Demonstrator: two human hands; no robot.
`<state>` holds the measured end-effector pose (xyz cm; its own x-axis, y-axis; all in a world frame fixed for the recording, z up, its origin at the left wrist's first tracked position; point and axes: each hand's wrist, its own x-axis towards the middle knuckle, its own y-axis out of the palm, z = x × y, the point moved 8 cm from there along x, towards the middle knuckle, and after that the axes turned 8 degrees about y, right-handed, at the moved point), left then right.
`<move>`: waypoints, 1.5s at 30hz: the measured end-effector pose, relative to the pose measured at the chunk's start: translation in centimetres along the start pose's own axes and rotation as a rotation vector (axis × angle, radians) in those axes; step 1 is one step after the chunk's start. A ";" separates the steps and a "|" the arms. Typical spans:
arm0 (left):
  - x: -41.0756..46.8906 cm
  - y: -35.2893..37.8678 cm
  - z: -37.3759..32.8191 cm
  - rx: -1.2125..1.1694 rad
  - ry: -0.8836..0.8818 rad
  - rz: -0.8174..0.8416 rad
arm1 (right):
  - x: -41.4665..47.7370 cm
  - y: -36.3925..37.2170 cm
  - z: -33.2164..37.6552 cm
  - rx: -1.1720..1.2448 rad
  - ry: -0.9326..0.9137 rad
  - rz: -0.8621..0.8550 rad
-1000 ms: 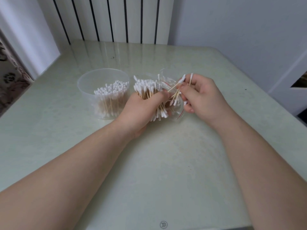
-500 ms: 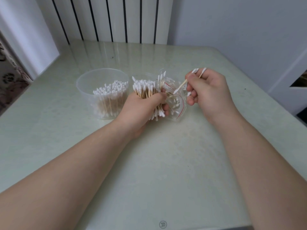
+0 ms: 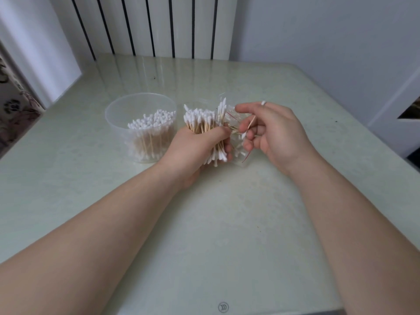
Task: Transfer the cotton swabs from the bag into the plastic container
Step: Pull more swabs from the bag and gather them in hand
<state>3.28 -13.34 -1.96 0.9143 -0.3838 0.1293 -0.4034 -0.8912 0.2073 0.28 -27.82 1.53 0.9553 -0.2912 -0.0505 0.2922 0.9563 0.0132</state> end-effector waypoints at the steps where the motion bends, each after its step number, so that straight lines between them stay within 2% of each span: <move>1: 0.0 0.0 0.1 -0.019 -0.008 -0.005 | -0.1 0.0 0.2 -0.003 -0.015 -0.006; 7: -0.3 0.6 0.1 -0.061 -0.038 0.076 | -0.9 0.3 1.1 -0.151 -0.142 -0.023; 12: -0.7 1.3 -0.6 -0.077 -0.035 0.147 | -1.7 2.3 0.9 -0.280 -0.230 0.146; 14: -0.7 1.1 -0.6 -0.088 -0.069 0.147 | -1.7 2.2 0.6 -0.430 -0.259 0.127; 18: -0.8 1.3 -0.4 -0.103 -0.127 0.201 | -2.1 2.1 1.2 -0.564 -0.322 0.071; 22: -0.9 1.4 -0.3 -0.108 -0.136 0.221 | -2.1 2.1 1.2 -0.569 -0.330 0.060; 27: -1.1 1.6 -0.4 -0.165 -0.142 0.209 | -2.4 2.8 0.3 -0.422 -0.221 0.281; 29: -1.1 1.4 -0.4 -0.208 -0.170 0.187 | -2.9 3.1 0.3 -0.561 -0.243 0.326; 31: -1.2 1.2 -0.3 -0.243 -0.203 0.168 | -3.2 3.8 0.0 -0.851 -0.308 0.313; 33: -1.2 1.2 -0.2 -0.266 -0.227 0.161 | -3.1 4.4 0.2 -0.990 -0.372 0.246; 37: -1.4 1.4 0.0 -0.288 -0.277 0.178 | -3.0 4.1 1.6 -0.997 -0.550 0.091; 42: -1.7 1.9 0.4 -0.321 -0.345 0.227 | -3.3 4.2 1.3 -1.010 -0.512 0.163; 45: -1.7 2.0 0.5 -0.292 -0.355 0.260 | -3.4 4.2 1.8 -1.008 -0.540 0.107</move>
<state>0.92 -14.57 -2.26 0.7181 -0.6866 -0.1139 -0.5651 -0.6707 0.4804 -1.68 -22.86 3.56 0.9387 0.0526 0.3408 0.2725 0.4928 -0.8264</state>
